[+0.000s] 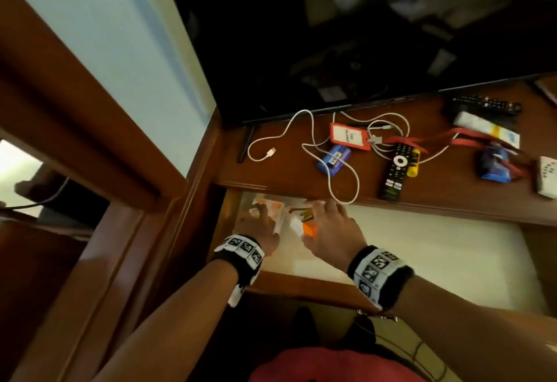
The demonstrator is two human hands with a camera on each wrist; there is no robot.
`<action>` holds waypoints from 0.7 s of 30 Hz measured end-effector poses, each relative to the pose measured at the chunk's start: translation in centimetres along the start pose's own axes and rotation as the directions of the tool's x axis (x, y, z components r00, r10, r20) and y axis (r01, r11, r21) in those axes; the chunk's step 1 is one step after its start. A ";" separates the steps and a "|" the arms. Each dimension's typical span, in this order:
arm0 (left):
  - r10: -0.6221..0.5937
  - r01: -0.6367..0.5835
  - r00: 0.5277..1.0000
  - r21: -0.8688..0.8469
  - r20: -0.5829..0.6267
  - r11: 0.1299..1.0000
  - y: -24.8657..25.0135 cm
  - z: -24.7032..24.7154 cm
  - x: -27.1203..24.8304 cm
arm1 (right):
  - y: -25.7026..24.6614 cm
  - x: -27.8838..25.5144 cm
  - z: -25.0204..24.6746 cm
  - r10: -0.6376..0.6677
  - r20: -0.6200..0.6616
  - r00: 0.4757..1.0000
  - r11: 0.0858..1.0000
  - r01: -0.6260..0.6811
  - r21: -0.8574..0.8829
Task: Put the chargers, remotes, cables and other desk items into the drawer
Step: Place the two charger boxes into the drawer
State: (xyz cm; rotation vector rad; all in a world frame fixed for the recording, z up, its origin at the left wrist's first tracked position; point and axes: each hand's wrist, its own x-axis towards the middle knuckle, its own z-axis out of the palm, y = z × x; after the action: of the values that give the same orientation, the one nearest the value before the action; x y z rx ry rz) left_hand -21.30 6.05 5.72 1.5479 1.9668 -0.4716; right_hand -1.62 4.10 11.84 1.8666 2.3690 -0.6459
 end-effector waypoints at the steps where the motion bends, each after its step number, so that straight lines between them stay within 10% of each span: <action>1: 0.000 0.000 1.000 0.000 -0.001 1.000 0.0 0.3 0.1 | 0.1 0.5 1.3 -0.014 0.021 1.000 0.999 0.014 -0.036; 8: 0.012 -0.016 0.998 0.061 0.062 0.998 -1.6 2.2 1.3 | 0.7 3.0 6.6 0.099 0.202 0.974 0.994 -0.087 -0.066; 14: 0.047 -0.052 0.998 0.187 0.029 0.981 -2.2 0.8 1.9 | 1.1 4.8 7.1 0.119 0.523 0.844 0.993 -0.114 -0.041; 21: 0.312 -0.293 0.950 0.359 0.004 0.886 -3.8 -1.1 3.4 | 0.8 6.9 7.6 0.025 0.547 0.836 0.970 -0.152 0.188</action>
State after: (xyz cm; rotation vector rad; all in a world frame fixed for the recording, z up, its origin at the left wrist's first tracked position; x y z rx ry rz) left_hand -25.73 8.24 4.06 2.0740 1.6952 -0.6863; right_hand -4.27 7.86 2.69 1.5649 1.8902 -1.2819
